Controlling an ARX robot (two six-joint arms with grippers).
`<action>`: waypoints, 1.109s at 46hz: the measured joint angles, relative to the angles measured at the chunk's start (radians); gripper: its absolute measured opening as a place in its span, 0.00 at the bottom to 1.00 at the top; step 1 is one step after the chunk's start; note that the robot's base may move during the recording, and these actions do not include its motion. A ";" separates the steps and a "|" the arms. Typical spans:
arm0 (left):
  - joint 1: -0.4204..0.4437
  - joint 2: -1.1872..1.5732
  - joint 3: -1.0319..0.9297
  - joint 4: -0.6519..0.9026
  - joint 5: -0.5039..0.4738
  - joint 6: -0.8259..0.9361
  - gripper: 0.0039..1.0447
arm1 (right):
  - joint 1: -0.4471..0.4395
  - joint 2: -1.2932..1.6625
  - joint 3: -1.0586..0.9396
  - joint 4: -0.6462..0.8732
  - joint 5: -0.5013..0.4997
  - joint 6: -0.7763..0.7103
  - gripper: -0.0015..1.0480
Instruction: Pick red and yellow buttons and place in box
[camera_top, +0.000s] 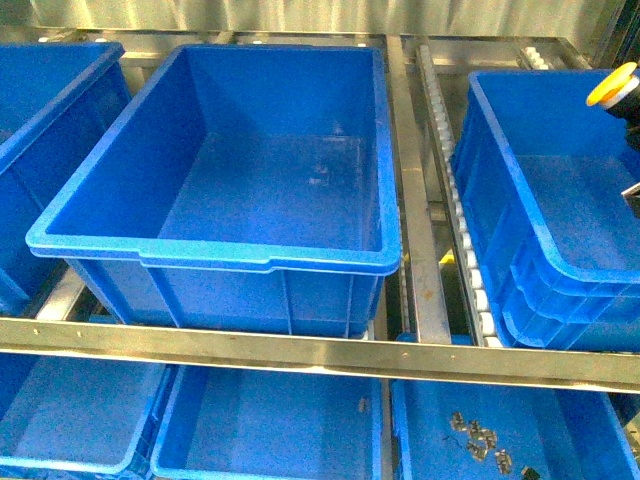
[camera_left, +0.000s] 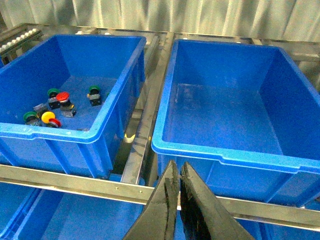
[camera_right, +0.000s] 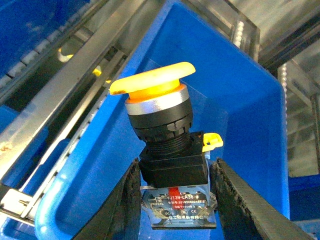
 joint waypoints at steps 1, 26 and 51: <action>0.000 -0.018 0.000 -0.018 0.000 0.000 0.02 | 0.005 0.000 0.000 0.000 -0.001 0.001 0.32; 0.000 -0.288 -0.001 -0.267 0.000 0.000 0.02 | -0.002 0.008 0.000 0.006 -0.006 0.025 0.32; 0.000 -0.470 -0.001 -0.454 0.000 0.001 0.02 | -0.189 0.403 0.383 -0.104 -0.032 0.213 0.31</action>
